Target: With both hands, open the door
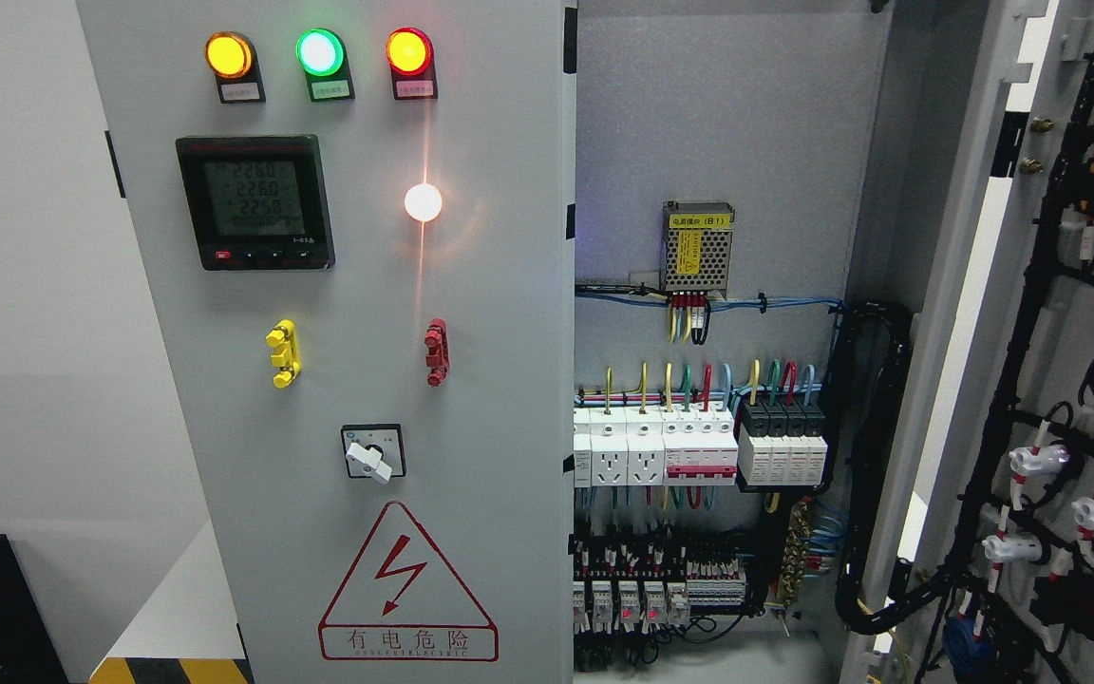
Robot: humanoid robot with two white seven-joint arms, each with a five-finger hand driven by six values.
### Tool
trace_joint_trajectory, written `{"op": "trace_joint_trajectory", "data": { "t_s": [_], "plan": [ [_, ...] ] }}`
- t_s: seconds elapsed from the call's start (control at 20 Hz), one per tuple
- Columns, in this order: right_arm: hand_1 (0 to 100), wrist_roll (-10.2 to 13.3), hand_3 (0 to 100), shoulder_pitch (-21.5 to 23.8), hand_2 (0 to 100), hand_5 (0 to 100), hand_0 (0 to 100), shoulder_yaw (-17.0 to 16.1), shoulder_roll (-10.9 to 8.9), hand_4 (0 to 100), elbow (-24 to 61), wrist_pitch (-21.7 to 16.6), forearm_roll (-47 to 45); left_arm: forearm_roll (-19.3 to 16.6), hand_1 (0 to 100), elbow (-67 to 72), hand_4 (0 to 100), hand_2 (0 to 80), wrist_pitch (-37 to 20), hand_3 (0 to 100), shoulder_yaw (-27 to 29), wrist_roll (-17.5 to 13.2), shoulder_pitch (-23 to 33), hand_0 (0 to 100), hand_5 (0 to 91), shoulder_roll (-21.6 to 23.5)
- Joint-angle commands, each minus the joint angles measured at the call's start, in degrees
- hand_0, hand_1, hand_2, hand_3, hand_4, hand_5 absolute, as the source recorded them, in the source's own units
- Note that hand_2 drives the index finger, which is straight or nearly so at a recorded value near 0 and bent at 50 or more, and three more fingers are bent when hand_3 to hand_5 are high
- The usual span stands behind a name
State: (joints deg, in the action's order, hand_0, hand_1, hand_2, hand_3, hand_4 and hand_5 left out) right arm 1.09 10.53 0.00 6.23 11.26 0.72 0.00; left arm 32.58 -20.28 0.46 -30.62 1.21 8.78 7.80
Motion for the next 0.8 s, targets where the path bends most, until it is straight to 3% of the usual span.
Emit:
{"op": "trace_joint_trajectory", "data": {
  "t_s": [0.0,0.1,0.35,0.5,0.75],
  "plan": [
    [0,0.2,0,7.4,0,0,19,0.0,-1.04,0,27.1,0.0,1.3,-13.7,0,9.3,0,0.0,0.1,0,13.1,0.0,-0.3,0,0.0,-5.7],
    [0,0.1,0,10.5,0,0,19,0.7,-1.04,0,34.0,0.0,1.3,-19.3,0,9.7,0,0.0,0.1,0,17.3,0.0,-0.3,0,0.0,-6.4],
    [0,0.2,0,13.5,0,0,19,2.0,-1.74,0,46.6,-0.7,1.3,-30.7,0,9.8,0,0.0,0.1,0,27.7,0.0,-0.3,0,0.0,-7.7],
    [0,0.1,0,16.7,0,0,19,3.7,-2.97,0,55.1,-3.1,1.3,-32.7,0,9.8,0,0.0,0.1,0,31.3,0.0,-0.3,0,0.0,-7.7],
    [0,0.2,0,21.4,0,0,19,4.5,-3.59,0,68.4,-5.5,1.2,-32.5,0,9.9,0,0.0,0.1,0,31.7,0.0,-0.5,0,0.0,-7.7]
  ]
}}
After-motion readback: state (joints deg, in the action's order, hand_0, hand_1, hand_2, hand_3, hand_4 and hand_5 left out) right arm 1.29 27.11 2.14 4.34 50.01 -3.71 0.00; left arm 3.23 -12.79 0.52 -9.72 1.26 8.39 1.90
